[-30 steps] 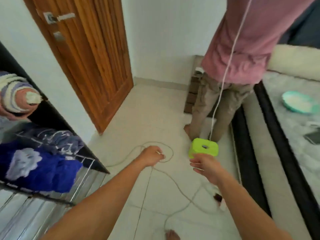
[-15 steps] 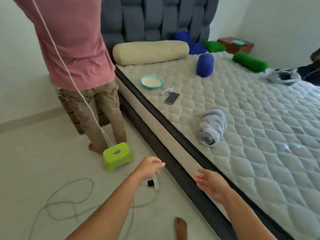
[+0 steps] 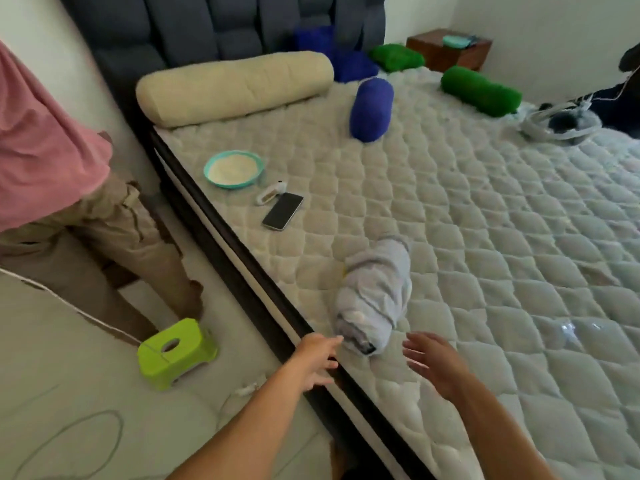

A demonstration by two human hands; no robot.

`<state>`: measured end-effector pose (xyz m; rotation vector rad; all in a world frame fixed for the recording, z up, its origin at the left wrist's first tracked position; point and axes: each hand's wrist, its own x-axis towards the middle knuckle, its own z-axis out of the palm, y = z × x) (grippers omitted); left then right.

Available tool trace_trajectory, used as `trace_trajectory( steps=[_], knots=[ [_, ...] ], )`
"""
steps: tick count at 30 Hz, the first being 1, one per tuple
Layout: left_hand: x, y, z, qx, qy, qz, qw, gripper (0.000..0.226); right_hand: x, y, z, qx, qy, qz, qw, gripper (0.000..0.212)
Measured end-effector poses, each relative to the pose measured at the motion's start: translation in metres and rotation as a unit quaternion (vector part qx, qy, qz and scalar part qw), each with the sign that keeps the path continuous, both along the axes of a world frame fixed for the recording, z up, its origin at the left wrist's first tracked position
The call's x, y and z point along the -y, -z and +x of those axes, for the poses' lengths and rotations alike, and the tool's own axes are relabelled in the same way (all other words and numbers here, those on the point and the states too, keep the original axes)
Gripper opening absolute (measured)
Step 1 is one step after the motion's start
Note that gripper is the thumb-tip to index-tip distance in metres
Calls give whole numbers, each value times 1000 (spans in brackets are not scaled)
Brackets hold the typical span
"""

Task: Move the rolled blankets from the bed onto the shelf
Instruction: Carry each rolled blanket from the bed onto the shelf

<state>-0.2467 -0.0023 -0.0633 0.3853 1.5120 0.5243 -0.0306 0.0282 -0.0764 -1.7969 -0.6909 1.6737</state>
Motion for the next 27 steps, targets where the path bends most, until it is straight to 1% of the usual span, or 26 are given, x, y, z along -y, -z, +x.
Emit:
trace_trajectory(
  steps=[2, 5, 6, 8, 9, 12, 16, 20, 23, 25, 27],
  knots=[
    [-28, -2, 15, 18, -41, -35, 998, 53, -50, -6, 5, 48, -36, 23, 998, 6],
    [-59, -8, 30, 37, -92, -75, 992, 62, -115, -9, 7, 114, -92, 63, 987, 6],
    [-69, -8, 33, 39, -105, -88, 990, 64, -134, -8, 7, 141, -116, 75, 980, 11],
    [-85, -8, 39, 42, -121, -117, 985, 71, -168, -6, 5, 190, -154, 85, 966, 37],
    [-92, -8, 42, 45, -133, -134, 981, 75, -182, -6, 4, 205, -174, 87, 959, 45],
    [-109, -7, 48, 56, -168, -191, 966, 81, -213, -2, 0, 225, -229, 86, 943, 54],
    [-123, 4, 55, 37, -165, -244, 955, 78, -244, 5, 2, 265, -283, 97, 917, 64],
    [-127, 12, 59, 27, -171, -267, 948, 78, -267, 10, 1, 270, -315, 106, 904, 73],
    [-123, 14, 60, 20, -202, -251, 946, 82, -272, 15, 1, 223, -303, 82, 923, 73],
    [-120, 13, 62, 22, -224, -237, 945, 79, -271, 20, 1, 190, -292, 64, 935, 79],
    [-117, 13, 65, 28, -241, -229, 943, 78, -269, 28, 5, 180, -302, 58, 935, 86]
  ],
)
